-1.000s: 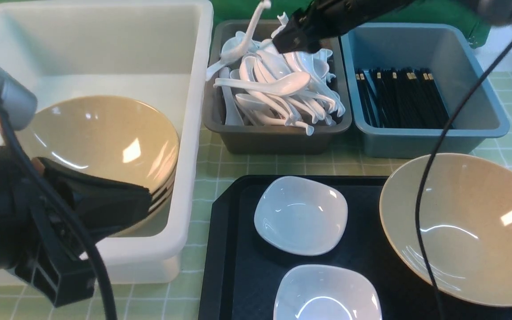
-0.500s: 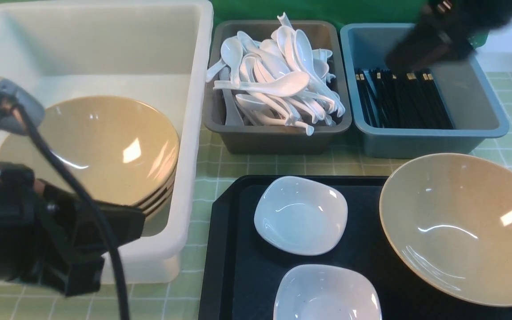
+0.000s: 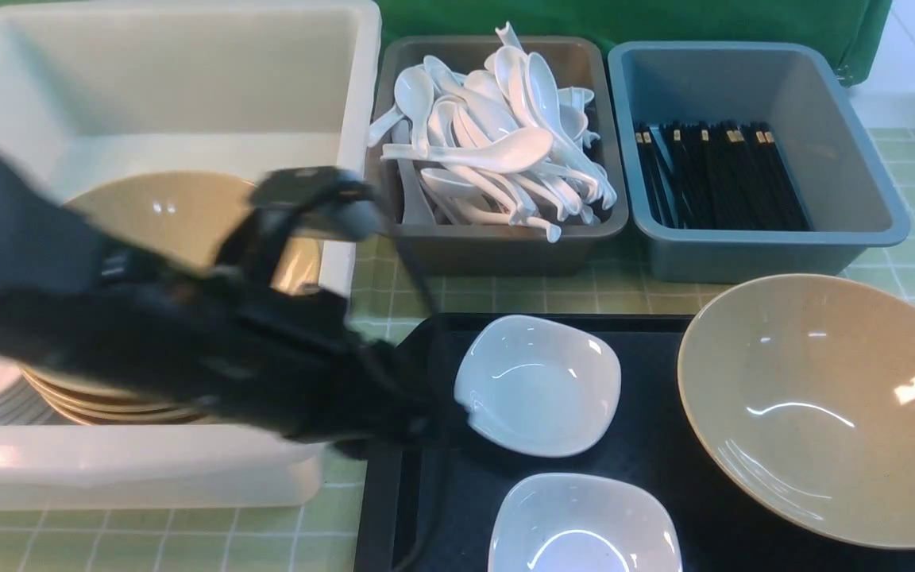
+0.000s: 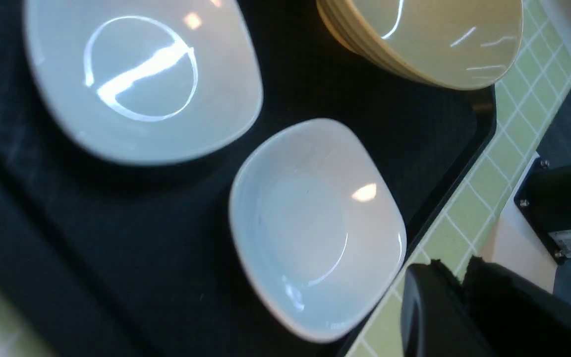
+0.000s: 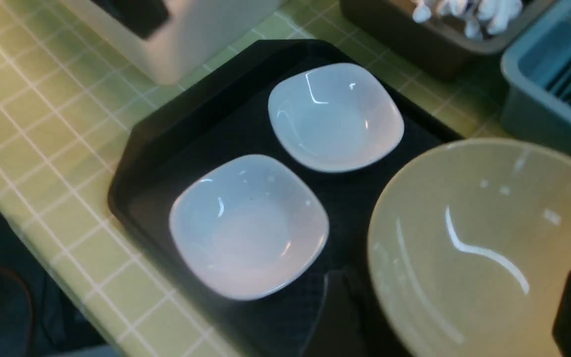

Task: On green table put chopsticks spoon bowls plates into blue grey white boxes.
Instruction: 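Grasp the large bowl on the tray by its rim, then place the tan bowl onto the bowl stack in the left bin with the left gripper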

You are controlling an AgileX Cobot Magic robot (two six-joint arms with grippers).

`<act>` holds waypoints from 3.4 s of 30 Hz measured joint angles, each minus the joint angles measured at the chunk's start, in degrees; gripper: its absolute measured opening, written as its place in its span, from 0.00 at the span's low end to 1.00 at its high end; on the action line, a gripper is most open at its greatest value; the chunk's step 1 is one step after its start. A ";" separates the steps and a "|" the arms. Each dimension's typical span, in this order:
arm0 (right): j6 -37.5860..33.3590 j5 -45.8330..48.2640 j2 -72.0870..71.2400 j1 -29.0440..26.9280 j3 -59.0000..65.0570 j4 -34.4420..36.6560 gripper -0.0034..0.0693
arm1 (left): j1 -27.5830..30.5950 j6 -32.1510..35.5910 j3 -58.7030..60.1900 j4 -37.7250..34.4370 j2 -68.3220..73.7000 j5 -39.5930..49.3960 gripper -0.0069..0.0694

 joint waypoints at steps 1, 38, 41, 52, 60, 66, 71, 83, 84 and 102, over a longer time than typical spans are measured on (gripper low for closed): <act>3.37 0.98 -3.12 0.00 1.99 -1.50 0.77 | -2.70 -0.13 -2.91 0.31 3.75 -1.35 0.27; 6.28 7.58 -2.54 0.00 1.39 -7.49 0.08 | -9.10 -17.58 -70.60 14.02 54.06 20.15 0.11; 3.66 7.41 0.74 0.00 -3.44 -4.52 0.08 | -6.02 -17.42 -70.60 13.85 47.24 20.72 0.11; -7.93 3.19 13.77 0.00 -9.30 11.43 0.08 | 17.06 -14.02 -50.51 11.69 17.03 20.70 0.11; -24.32 0.89 25.74 0.44 -9.42 25.52 0.10 | 45.88 -7.68 -17.65 5.54 -2.80 21.19 0.11; -25.63 -2.24 33.08 10.65 -12.05 22.68 0.11 | 55.43 -11.54 -13.09 6.33 -0.89 14.36 0.11; -16.53 -9.61 36.03 23.36 -13.79 11.46 0.11 | 56.15 -15.76 -12.85 10.49 4.96 12.45 0.11; -4.70 -18.69 43.98 29.76 -13.84 2.17 0.14 | 56.15 -24.10 -11.05 15.21 10.47 11.04 0.13; -3.51 -20.01 44.11 29.76 -13.84 2.17 0.15 | 56.10 -24.80 -11.05 15.21 10.47 11.04 0.19; 3.66 -19.88 44.30 20.99 -13.84 2.22 0.46 | 56.04 -26.20 -13.07 20.25 7.38 12.22 0.96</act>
